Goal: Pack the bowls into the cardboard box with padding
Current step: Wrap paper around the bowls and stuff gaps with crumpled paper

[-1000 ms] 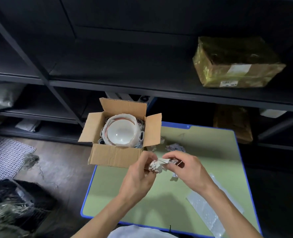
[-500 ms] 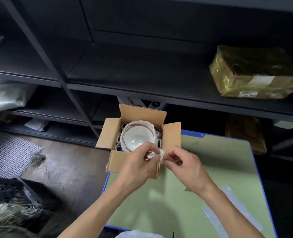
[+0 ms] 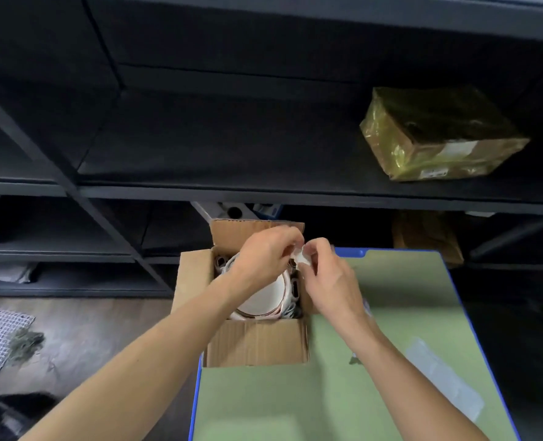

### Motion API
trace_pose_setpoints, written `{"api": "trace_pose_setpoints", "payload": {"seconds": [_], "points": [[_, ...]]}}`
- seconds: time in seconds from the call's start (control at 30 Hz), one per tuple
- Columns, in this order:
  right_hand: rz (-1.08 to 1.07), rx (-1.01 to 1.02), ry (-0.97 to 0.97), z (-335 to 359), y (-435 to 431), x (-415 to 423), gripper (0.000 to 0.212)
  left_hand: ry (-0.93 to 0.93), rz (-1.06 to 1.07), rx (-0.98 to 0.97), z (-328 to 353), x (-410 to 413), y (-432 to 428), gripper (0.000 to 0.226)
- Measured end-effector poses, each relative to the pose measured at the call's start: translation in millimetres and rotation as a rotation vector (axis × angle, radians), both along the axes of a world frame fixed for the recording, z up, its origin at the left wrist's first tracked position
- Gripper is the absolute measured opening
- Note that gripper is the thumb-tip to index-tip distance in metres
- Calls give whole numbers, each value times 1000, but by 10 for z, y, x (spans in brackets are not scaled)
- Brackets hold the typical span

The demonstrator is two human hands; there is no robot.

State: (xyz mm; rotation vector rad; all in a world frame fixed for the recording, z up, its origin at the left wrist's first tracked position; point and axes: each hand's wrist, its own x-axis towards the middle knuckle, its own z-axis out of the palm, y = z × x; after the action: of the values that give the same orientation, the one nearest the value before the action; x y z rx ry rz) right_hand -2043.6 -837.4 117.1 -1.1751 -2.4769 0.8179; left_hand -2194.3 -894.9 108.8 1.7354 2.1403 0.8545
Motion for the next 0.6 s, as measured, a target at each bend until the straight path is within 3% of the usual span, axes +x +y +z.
{"api": "trace_pose_setpoints", "payload": {"seconds": [0.27,0.47,0.6], "points": [[-29,105,-28,-252,-87,-211,18,64,-45,48,-278,-197,-78,20],[5,449,-169,-361,-110,-124,9,164,-52,58,-405,-143,-105,29],[76,481,-161,-415,-72,-45,7,152,-34,51,-470,-110,-111,15]]}}
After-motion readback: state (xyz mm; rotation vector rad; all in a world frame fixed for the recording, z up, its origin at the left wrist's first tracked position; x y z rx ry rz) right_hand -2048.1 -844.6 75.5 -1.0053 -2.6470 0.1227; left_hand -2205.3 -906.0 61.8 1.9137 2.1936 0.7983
